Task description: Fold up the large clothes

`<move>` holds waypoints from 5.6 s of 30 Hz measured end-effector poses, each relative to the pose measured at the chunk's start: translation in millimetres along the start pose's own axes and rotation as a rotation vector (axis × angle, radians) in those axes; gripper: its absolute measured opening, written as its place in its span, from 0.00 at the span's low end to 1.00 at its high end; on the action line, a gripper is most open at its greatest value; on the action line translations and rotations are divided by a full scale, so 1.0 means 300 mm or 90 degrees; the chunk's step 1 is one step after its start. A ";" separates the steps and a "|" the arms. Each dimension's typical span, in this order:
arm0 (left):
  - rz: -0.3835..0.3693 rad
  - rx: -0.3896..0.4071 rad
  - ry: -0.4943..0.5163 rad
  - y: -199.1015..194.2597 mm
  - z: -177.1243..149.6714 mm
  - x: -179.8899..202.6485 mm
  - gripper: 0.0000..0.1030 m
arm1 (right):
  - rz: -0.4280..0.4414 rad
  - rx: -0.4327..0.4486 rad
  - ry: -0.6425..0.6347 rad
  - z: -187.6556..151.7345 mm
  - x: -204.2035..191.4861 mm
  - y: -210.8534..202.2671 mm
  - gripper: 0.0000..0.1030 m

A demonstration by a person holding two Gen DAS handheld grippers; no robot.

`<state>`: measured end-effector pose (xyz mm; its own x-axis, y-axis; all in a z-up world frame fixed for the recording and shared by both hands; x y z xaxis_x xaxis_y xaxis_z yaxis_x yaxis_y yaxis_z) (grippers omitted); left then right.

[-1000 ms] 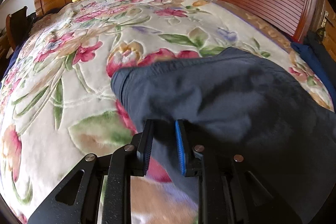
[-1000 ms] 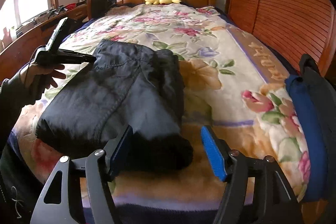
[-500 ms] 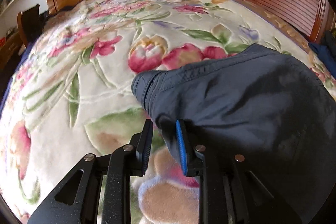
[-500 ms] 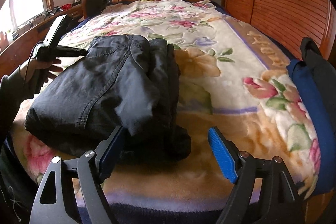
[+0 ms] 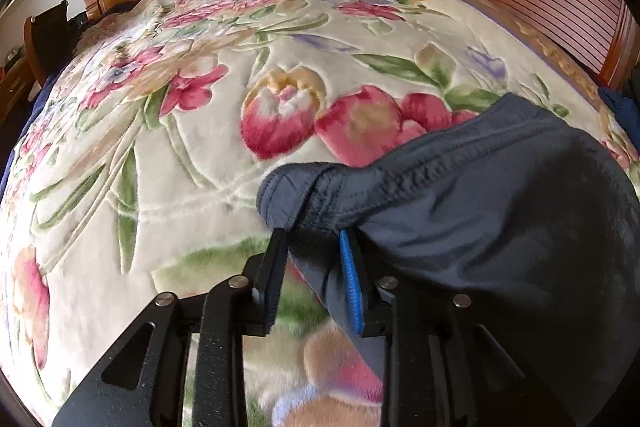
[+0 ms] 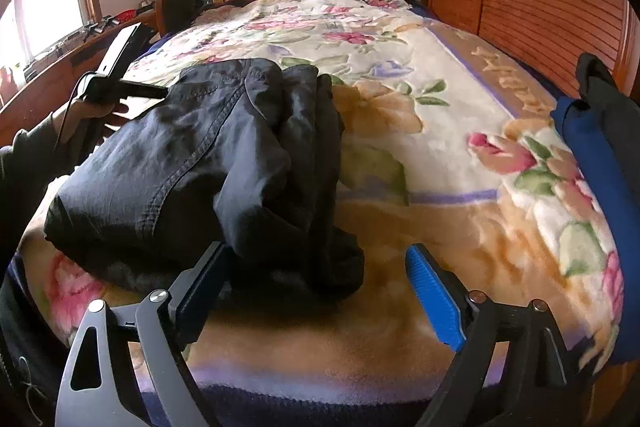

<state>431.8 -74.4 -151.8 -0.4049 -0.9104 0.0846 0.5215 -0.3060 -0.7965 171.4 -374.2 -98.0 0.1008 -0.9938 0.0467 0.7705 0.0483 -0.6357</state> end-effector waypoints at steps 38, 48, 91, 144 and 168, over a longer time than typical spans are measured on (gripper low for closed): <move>-0.085 0.015 -0.049 0.047 0.049 -0.059 0.64 | 0.138 -0.049 0.079 -0.013 -0.006 0.114 0.48; -0.082 0.036 -0.008 -0.029 0.090 0.020 0.14 | 0.155 -0.007 0.084 -0.010 -0.007 0.093 0.14; -0.127 0.261 0.172 -0.672 0.376 0.778 0.11 | -0.085 0.239 0.013 0.040 0.288 -0.401 0.10; -0.263 0.193 0.228 -0.449 0.308 1.279 0.32 | -0.351 0.144 0.169 -0.122 0.370 -0.576 0.72; -0.052 0.183 0.074 -0.776 -0.233 0.585 0.33 | -0.096 0.161 0.109 -0.040 -0.517 -0.324 0.86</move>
<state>186.9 -143.5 6.7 -0.5294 -0.8463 0.0590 0.6673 -0.4584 -0.5870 73.2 -225.8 -52.8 -0.1161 -0.9931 -0.0182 0.9029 -0.0979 -0.4186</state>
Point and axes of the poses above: each gripper's, at about its wrist camera, not at the fingertips, and y roughly the way its jaws point, x to its right, z to its top, the point moved 2 cm from there along y, roughly the way its jaws point, and after that the axes turned 8 degrees about -z, right-handed, at the moved point
